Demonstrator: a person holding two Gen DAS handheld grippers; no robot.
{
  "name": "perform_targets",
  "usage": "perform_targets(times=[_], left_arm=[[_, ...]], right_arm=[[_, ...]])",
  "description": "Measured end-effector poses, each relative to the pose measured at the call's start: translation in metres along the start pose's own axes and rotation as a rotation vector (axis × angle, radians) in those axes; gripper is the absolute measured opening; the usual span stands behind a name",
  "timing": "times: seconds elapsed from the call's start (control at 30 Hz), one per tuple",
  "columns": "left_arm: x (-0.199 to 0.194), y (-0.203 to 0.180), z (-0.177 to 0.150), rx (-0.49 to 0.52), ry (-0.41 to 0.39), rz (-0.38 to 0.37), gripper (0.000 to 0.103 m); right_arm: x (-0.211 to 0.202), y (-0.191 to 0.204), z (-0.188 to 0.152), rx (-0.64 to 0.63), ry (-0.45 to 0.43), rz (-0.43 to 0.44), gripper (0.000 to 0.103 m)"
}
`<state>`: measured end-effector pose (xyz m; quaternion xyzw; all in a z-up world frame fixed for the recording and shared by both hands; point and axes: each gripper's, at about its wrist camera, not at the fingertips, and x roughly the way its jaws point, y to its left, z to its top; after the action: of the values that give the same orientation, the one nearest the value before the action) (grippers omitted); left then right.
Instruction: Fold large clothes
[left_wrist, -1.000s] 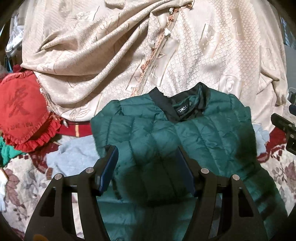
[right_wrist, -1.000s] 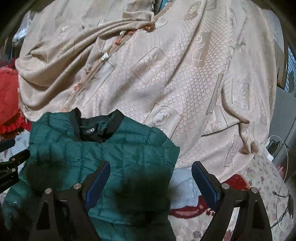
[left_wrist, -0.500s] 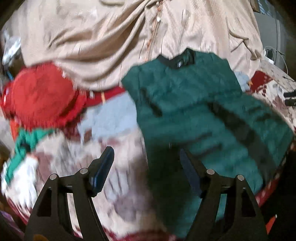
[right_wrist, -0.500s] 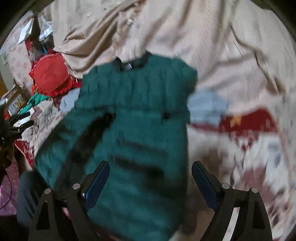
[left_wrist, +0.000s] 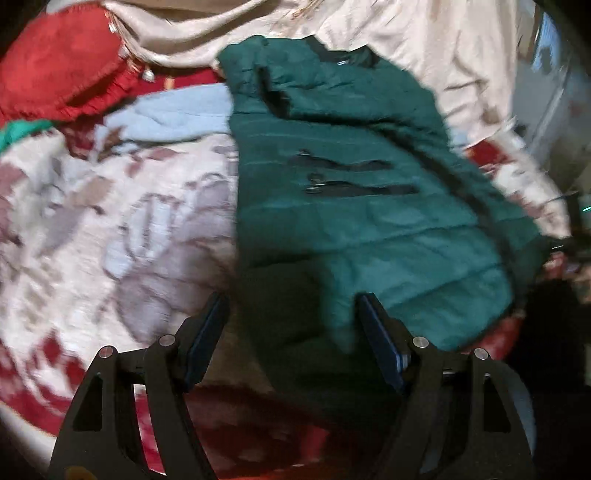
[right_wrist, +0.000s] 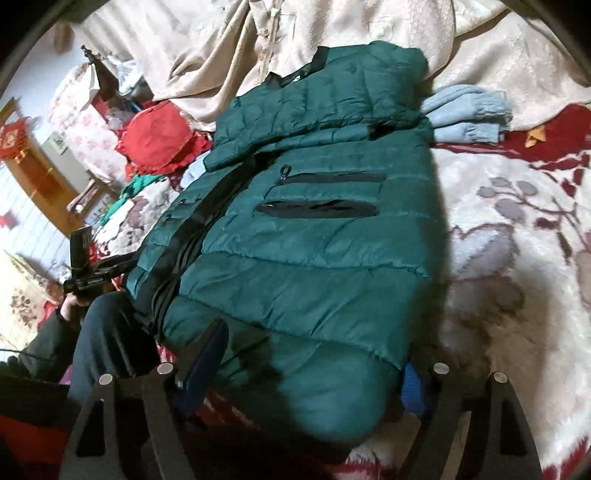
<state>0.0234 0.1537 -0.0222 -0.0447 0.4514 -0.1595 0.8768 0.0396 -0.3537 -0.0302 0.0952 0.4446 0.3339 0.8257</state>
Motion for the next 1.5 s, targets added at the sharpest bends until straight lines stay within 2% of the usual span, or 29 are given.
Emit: perform_targets(times=[0.07,0.17,0.33,0.4,0.47,0.6,0.73,0.83,0.87,0.9,0.93,0.97,1.0,1.07,1.17,1.2,1.23,1.3,1.4,1.43,1.47,1.5], left_arm=[[0.002,-0.001,-0.001,-0.03,0.001,-0.077,0.074],[0.008,-0.006,0.003,-0.024,0.0,-0.122,0.074],[0.017,0.002,0.012,-0.086,0.001,-0.183,0.074],[0.011,0.005,0.01,-0.073,-0.001,-0.186,0.074],[0.008,0.013,0.005,-0.051,0.01,-0.113,0.073],[0.013,0.015,0.007,-0.038,0.032,-0.128,0.073],[0.029,-0.005,0.021,0.008,0.051,-0.205,0.076],[0.018,-0.007,0.025,-0.009,-0.003,-0.222,0.076],[0.011,-0.004,0.025,-0.018,-0.041,-0.203,0.071],[0.009,-0.001,0.024,-0.027,-0.06,-0.172,0.055],[0.011,0.003,0.022,-0.046,-0.06,-0.117,0.045],[0.017,0.005,0.021,-0.067,-0.044,-0.097,0.035],[0.022,0.006,0.017,-0.084,-0.035,-0.101,0.031],[0.023,0.002,0.013,-0.085,-0.056,-0.09,0.031],[0.023,0.008,0.011,-0.129,-0.061,-0.117,0.034],[0.025,0.011,0.01,-0.141,-0.055,-0.117,0.047],[0.028,0.012,0.008,-0.149,-0.049,-0.137,0.051],[0.029,0.006,0.008,-0.131,-0.059,-0.149,0.064],[0.028,-0.007,0.011,-0.079,-0.045,-0.105,0.065],[0.027,-0.007,0.013,-0.081,-0.039,-0.103,0.058],[0.022,-0.006,0.015,-0.091,-0.046,-0.086,0.03],[0.015,-0.003,0.018,-0.099,-0.062,-0.066,0.016]], right_arm=[[0.0,-0.004,-0.001,0.001,-0.028,0.029,0.078],[0.002,-0.002,-0.001,-0.034,-0.053,0.036,0.077],[0.01,-0.003,0.003,-0.065,-0.069,0.02,0.077],[0.008,-0.002,0.0,-0.066,-0.074,0.036,0.077],[0.006,-0.001,-0.004,-0.075,-0.067,0.042,0.077],[0.007,-0.001,-0.003,-0.068,-0.068,0.04,0.077],[0.012,0.004,0.001,-0.086,-0.061,0.017,0.077],[0.007,0.005,-0.001,-0.089,-0.064,0.018,0.077],[0.006,0.006,-0.001,-0.095,-0.067,0.013,0.077],[0.006,0.007,0.0,-0.104,-0.07,0.005,0.076],[0.008,0.009,0.001,-0.114,-0.069,-0.011,0.074],[0.009,0.01,0.002,-0.121,-0.069,-0.028,0.067],[0.011,0.011,0.003,-0.128,-0.076,-0.04,0.058],[0.009,0.013,0.003,-0.147,-0.099,-0.052,0.048],[0.008,0.012,-0.001,-0.152,-0.114,-0.071,0.046],[0.011,0.01,-0.002,-0.154,-0.105,-0.078,0.046],[0.015,0.007,-0.003,-0.145,-0.099,-0.071,0.046],[0.016,0.004,-0.001,-0.128,-0.103,-0.06,0.046],[0.015,0.014,0.003,-0.17,-0.084,-0.107,0.045],[0.012,0.023,0.005,-0.208,-0.078,-0.14,0.043],[0.009,0.031,0.006,-0.242,-0.075,-0.165,0.038],[0.002,0.041,0.008,-0.276,-0.076,-0.191,0.033]])
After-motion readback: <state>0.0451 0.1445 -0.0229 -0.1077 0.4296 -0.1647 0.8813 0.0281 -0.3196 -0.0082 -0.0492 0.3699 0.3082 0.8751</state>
